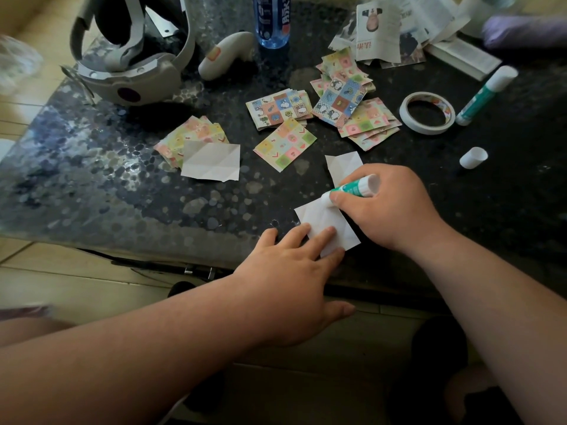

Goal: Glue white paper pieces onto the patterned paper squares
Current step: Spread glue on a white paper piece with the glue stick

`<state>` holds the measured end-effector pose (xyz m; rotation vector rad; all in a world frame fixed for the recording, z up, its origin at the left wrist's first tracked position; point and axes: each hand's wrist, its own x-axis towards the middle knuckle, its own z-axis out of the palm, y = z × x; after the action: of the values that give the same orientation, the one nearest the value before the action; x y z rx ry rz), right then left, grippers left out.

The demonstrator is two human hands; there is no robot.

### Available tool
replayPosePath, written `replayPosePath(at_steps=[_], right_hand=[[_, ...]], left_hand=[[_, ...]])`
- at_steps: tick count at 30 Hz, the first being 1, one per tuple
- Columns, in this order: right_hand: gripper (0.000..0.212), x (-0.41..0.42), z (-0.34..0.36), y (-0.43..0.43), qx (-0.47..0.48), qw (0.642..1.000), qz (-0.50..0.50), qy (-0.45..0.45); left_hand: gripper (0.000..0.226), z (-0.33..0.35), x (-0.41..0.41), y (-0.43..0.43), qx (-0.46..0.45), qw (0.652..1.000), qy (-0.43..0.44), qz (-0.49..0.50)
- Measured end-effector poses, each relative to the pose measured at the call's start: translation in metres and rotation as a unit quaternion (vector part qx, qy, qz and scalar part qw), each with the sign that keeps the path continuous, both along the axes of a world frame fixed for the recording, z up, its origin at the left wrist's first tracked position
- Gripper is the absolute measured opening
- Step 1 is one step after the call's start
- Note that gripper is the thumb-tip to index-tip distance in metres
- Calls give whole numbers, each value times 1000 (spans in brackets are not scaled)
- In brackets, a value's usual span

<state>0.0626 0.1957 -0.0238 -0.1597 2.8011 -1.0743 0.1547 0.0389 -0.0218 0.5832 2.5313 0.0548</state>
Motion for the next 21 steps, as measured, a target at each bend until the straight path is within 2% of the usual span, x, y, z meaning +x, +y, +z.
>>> replayPosePath(at_steps=[2, 6, 9, 11, 13, 15, 16, 19, 21], right_hand=[[15, -3, 1, 4, -52, 998, -28, -18], [19, -8, 12, 20, -265, 960, -74, -54], [26, -6, 20, 31, -316, 944, -70, -63], [19, -4, 23, 35, -340, 934, -86, -74], [12, -3, 24, 39, -366, 919, -117, -85], [10, -4, 24, 43, -379, 909, -143, -97], [11, -4, 25, 46, -379, 907, -152, -99], [12, -4, 26, 49, -363, 915, -153, -91], [11, -2, 28, 49, -357, 919, -144, -84]], left_hand=[[74, 1, -3, -1, 17, 999, 28, 0], [58, 3, -12, -4, 53, 995, 82, 8], [49, 4, -17, -1, 66, 994, 82, 36], [40, 5, -24, -2, 127, 979, 97, 127], [37, 9, -38, -8, 186, 942, 126, 250], [50, 13, -52, -18, 200, 907, 111, 352], [61, 15, -58, -20, 193, 902, 98, 373], [92, 11, -65, -15, 131, 926, 70, 347], [98, 6, -66, -6, 100, 937, 52, 330]])
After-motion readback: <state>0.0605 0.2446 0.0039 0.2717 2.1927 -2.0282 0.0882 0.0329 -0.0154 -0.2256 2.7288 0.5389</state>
